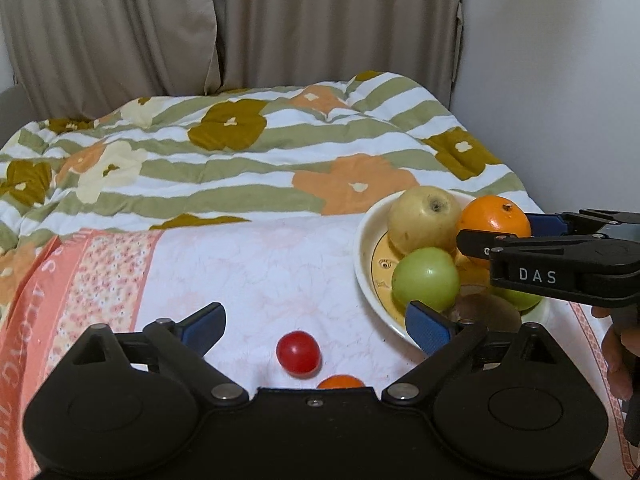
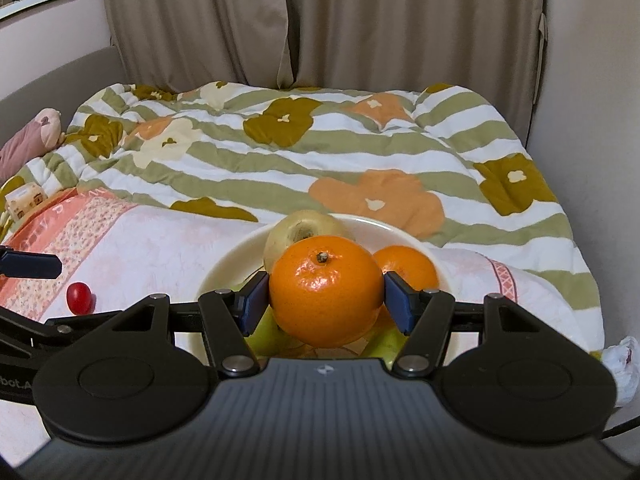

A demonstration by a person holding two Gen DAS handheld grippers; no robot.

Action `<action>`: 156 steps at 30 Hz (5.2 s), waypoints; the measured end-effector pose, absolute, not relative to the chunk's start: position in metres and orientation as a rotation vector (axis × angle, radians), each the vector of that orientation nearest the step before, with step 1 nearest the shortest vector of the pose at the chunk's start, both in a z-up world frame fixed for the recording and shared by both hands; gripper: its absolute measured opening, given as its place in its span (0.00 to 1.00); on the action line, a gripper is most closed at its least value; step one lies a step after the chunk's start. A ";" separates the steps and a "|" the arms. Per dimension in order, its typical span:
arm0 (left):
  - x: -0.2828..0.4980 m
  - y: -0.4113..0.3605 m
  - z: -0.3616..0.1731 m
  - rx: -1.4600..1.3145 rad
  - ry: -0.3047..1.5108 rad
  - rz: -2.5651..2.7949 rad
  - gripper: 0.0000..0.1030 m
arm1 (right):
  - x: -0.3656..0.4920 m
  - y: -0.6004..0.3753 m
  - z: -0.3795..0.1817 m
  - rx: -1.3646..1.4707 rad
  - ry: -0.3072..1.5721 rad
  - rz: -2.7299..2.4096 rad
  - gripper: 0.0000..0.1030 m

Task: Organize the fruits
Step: 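Lower the large orange into the bowl and open the right tool, then withdraw both open tools from the bowl toward the loose mandarins, then grasp a small mandarin with the left tool while the right tool grasps another mandarin, then carry both mandarins over the white bowl with both tools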

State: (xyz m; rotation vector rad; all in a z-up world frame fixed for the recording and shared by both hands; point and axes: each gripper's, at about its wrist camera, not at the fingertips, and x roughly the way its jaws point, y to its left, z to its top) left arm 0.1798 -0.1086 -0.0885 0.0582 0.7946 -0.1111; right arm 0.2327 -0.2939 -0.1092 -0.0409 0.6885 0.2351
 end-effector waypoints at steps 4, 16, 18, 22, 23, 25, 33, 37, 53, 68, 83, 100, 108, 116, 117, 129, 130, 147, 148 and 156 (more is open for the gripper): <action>0.179 -0.111 -0.092 0.057 0.798 -0.109 0.96 | 0.234 -0.297 -0.116 -0.044 0.694 0.242 0.75; 0.178 -0.111 -0.093 0.039 0.800 -0.078 0.96 | 0.225 -0.305 -0.114 -0.056 0.653 0.260 1.00; 0.176 -0.110 -0.091 0.036 0.798 -0.070 0.96 | 0.224 -0.306 -0.113 -0.056 0.653 0.257 1.00; 0.170 -0.106 -0.083 0.031 0.788 -0.059 0.96 | 0.215 -0.306 -0.104 -0.071 0.639 0.253 1.00; 0.168 -0.105 -0.080 0.032 0.783 -0.057 0.96 | 0.212 -0.306 -0.102 -0.074 0.637 0.252 1.00; 0.162 -0.104 -0.074 0.035 0.771 -0.056 0.96 | 0.207 -0.305 -0.096 -0.075 0.633 0.245 1.00; 0.131 -0.088 -0.049 0.063 0.706 -0.074 0.96 | 0.171 -0.299 -0.066 -0.044 0.611 0.186 1.00; 0.112 -0.080 -0.037 0.081 0.665 -0.090 0.96 | 0.149 -0.290 -0.052 -0.052 0.608 0.146 1.00; 0.068 -0.063 -0.049 0.196 0.578 -0.272 0.99 | 0.074 -0.268 -0.050 0.046 0.625 0.010 1.00; 0.107 -0.075 -0.127 0.369 0.584 -0.527 0.86 | 0.063 -0.256 -0.122 0.114 0.664 -0.034 1.00; 0.146 -0.089 -0.160 0.355 0.693 -0.568 0.56 | 0.082 -0.247 -0.140 0.091 0.697 -0.034 1.00; 0.151 -0.084 -0.163 0.321 0.720 -0.558 0.42 | 0.113 -0.239 -0.153 0.124 0.759 0.008 0.77; 0.146 -0.070 -0.161 0.308 0.727 -0.518 0.42 | 0.130 -0.228 -0.157 0.120 0.767 0.030 0.70; 0.139 -0.055 -0.154 0.287 0.727 -0.482 0.42 | 0.142 -0.224 -0.162 0.111 0.772 0.028 0.63; 0.139 -0.053 -0.153 0.283 0.726 -0.477 0.42 | 0.143 -0.223 -0.162 0.107 0.772 0.026 0.63; 0.131 -0.048 -0.138 0.241 0.727 -0.438 0.42 | 0.139 -0.216 -0.156 0.064 0.774 0.066 0.50; 0.129 -0.048 -0.135 0.237 0.727 -0.434 0.42 | 0.137 -0.215 -0.153 0.062 0.774 0.072 0.50; 0.118 -0.080 -0.070 0.185 0.688 -0.404 0.42 | 0.107 -0.248 -0.082 0.070 0.734 0.115 0.50; 0.118 -0.084 -0.067 0.184 0.686 -0.406 0.42 | 0.106 -0.253 -0.078 0.071 0.730 0.113 0.50; 0.129 -0.122 -0.057 0.185 0.682 -0.413 0.42 | 0.112 -0.297 -0.057 0.073 0.707 0.092 0.50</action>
